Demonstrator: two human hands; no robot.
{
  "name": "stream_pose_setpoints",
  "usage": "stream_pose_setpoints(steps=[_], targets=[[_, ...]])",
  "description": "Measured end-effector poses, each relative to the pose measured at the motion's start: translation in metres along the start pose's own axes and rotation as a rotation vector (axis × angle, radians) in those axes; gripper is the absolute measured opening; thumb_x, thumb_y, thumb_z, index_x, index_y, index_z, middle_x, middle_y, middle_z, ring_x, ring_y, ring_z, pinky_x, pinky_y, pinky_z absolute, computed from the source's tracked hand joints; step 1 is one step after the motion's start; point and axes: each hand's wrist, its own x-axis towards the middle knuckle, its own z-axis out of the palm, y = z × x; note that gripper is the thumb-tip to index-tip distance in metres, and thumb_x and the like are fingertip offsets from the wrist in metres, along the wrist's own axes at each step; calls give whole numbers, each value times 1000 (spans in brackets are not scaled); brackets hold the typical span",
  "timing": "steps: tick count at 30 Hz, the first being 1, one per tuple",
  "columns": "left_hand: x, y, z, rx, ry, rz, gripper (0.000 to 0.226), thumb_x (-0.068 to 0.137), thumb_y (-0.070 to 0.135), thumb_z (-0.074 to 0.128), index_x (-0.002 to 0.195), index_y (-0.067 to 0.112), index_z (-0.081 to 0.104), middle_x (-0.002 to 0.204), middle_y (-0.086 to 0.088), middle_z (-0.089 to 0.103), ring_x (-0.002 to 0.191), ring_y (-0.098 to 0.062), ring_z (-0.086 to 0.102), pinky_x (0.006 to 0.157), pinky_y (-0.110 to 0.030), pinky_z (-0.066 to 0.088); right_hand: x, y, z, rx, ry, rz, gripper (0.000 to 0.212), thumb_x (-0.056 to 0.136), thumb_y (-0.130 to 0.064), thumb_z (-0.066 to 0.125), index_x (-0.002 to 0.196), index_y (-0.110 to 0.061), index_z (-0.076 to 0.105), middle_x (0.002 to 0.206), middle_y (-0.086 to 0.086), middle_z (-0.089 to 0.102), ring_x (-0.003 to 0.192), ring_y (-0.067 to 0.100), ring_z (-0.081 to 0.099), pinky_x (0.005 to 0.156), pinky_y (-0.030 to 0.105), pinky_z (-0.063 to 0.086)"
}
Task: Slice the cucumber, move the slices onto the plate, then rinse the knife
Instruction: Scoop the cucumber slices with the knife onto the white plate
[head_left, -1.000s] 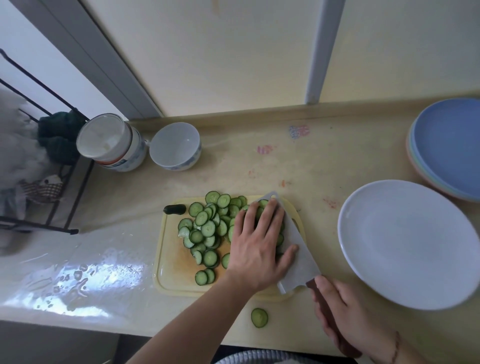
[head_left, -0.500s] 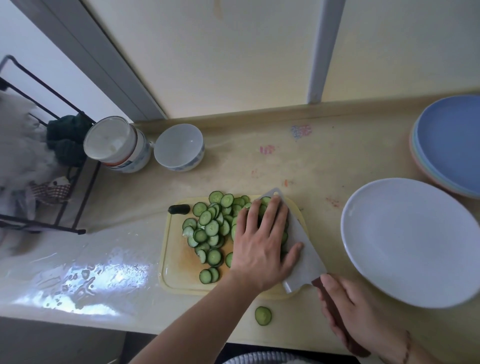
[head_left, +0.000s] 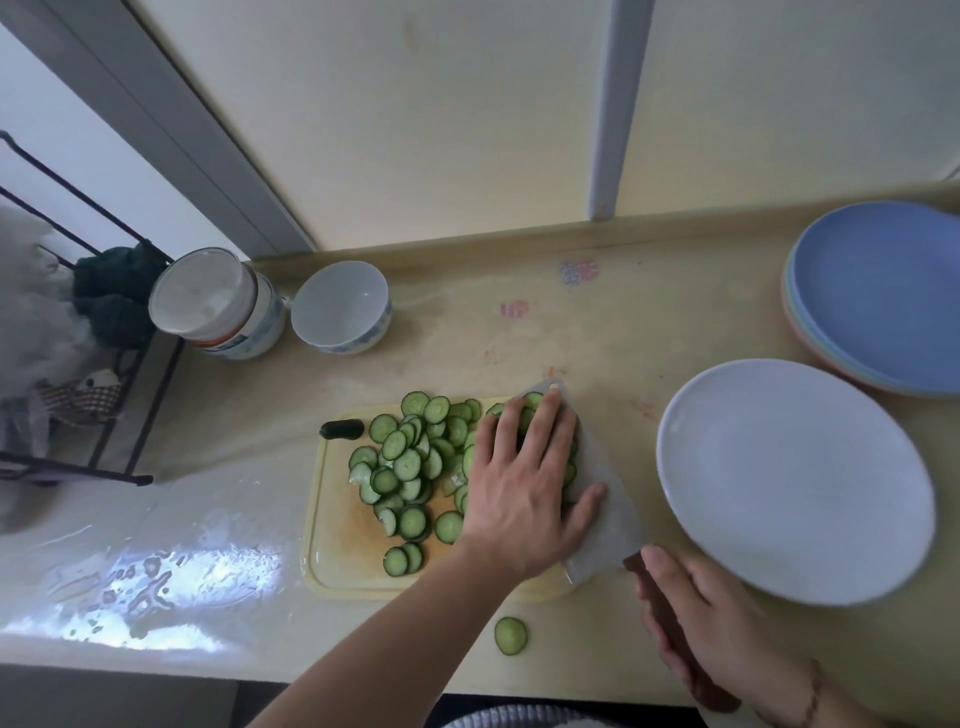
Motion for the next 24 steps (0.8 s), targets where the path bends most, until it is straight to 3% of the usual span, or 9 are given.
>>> stream_pose_setpoints(steps=[6,11,15,20,24], targets=[[45,58,-12,-45,50,196,76,94,63,39,152,14,42,161,-5,34,142,-40,34,116,-55,26,-29,3,-48,100,179,-52,54,93,-54,37,66,-11,55,48,17,54,32,24,44,37,23,36],[77,116,3,-101,17,370,77,93,64,36,153,16,39,162,-4,33,142,-39,32,117,-55,26,-52,22,-82,165,373,-20,48,99,-32,39,69,3,51,47,19,49,31,23,41,35,21,34],[89,134,25,-147,40,442,75,91,62,41,149,16,47,158,-4,40,138,-39,36,115,-54,26,-51,38,-89,179,455,-14,51,102,-28,37,62,2,51,45,16,49,29,20,41,32,19,31],[97,140,43,-172,58,496,69,92,58,42,147,16,50,155,-4,45,135,-39,39,113,-53,30,-43,52,-87,206,501,-28,62,98,-48,38,54,-7,53,43,16,51,31,23,44,36,20,33],[100,143,52,-198,104,531,61,95,49,45,145,14,53,152,-5,48,132,-40,44,110,-54,34,-45,54,-87,199,513,-41,65,94,-46,37,50,-1,50,42,27,49,29,23,42,36,20,33]])
